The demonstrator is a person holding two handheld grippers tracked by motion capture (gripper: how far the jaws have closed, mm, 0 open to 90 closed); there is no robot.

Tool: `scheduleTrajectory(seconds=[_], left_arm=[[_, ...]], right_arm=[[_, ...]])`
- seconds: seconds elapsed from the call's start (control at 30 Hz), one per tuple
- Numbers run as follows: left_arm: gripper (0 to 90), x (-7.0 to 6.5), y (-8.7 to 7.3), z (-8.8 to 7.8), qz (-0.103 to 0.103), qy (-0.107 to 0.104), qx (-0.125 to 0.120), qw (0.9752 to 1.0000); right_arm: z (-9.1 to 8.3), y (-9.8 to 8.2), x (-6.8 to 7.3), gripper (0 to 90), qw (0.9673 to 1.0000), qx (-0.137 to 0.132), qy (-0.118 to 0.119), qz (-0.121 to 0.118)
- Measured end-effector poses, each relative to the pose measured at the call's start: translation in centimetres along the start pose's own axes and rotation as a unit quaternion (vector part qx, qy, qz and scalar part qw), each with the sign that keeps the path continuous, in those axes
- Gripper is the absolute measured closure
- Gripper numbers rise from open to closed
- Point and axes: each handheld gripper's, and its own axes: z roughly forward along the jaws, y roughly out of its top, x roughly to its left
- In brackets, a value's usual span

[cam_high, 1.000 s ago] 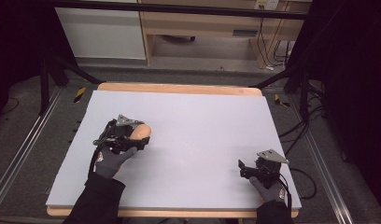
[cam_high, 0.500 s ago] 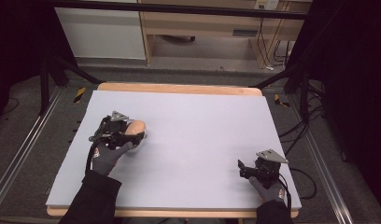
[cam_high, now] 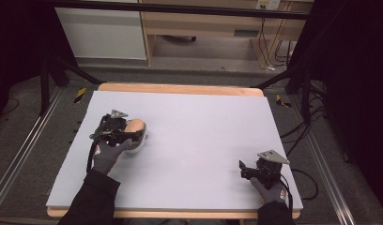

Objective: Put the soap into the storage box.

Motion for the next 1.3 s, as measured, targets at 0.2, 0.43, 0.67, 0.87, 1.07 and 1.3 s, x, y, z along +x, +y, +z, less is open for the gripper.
scheduleTrajectory(seconds=[0.2, 0.43, 0.67, 0.87, 1.07, 1.3], left_arm=[[32.0, 0.1, -0.1, 0.3, 0.001, 0.002, 0.006, 1.0], [32.0, 0.3, -0.4, 0.7, 0.0, 0.007, 0.011, 0.9999], [32.0, 0.4, -0.7, 1.0, -0.002, 0.007, 0.015, 0.9999], [32.0, 0.5, -0.9, 1.3, -0.001, 0.008, 0.02, 0.9998], [32.0, 0.5, -1.1, 1.4, 0.0, 0.01, 0.022, 0.9997], [32.0, 0.5, -1.4, 1.7, -0.001, 0.01, 0.024, 0.9997]], right_arm=[[0.0, 0.0, 0.0, 5.5, 1.0, 0.001, 0.001, 0.0], [0.0, 0.0, 0.0, 5.5, 1.0, 0.0, 0.001, 0.0], [0.0, 0.0, 0.0, 5.4, 1.0, 0.002, 0.001, -0.001], [0.1, 0.0, 0.0, 5.4, 1.0, 0.002, 0.0, -0.001], [0.1, 0.0, 0.0, 5.4, 1.0, 0.002, 0.0, -0.001], [0.0, 0.0, -0.1, 5.4, 1.0, 0.001, 0.0, -0.001]])
